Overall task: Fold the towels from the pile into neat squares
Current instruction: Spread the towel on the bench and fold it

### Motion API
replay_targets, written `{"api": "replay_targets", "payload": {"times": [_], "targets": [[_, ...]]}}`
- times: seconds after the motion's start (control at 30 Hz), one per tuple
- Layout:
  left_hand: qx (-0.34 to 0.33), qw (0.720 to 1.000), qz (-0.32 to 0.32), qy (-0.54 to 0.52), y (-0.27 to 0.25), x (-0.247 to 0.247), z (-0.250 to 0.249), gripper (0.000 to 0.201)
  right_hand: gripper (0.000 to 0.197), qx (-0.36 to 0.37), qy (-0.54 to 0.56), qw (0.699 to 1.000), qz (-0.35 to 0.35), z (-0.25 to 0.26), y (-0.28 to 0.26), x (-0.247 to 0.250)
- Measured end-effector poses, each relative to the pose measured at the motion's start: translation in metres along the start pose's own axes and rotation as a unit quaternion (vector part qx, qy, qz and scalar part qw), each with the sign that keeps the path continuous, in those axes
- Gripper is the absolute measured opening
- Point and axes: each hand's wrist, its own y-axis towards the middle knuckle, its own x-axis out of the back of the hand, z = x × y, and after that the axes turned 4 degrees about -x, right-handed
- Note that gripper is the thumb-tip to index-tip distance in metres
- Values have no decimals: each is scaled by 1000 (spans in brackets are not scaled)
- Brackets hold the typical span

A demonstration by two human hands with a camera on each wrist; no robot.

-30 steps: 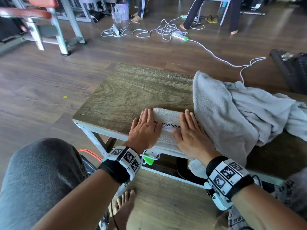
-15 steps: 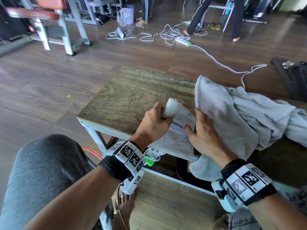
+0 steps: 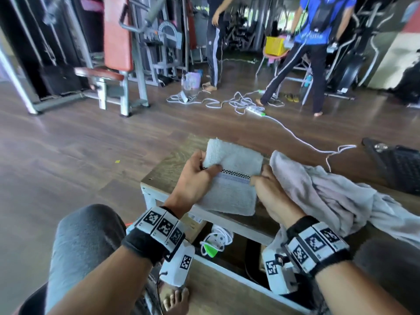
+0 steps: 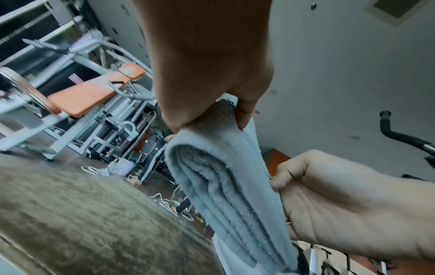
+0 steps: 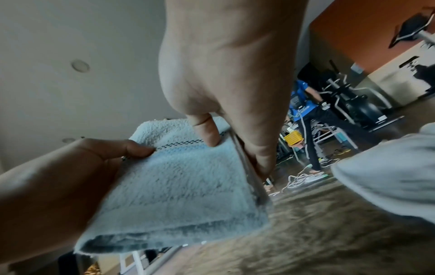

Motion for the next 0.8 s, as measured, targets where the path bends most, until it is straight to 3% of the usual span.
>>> {"api": "replay_targets", "payload": {"times": [0.23,0.33,0.53,0.8], "targets": [[-8,988,-150,43,-22,68,-38,26,38,42,76,996,30,47,-36,-80],[-12,975,-204,93,-38,97,-51,21,27,55,114,990,67,55,-58,-116],[25,940,-300,162,-82,159,-66,19,40,67,191,967,157,75,-93,-182],[53,888,-415,190,-127,213,-41,22,53,78,121,958,249,74,-103,-250]]}}
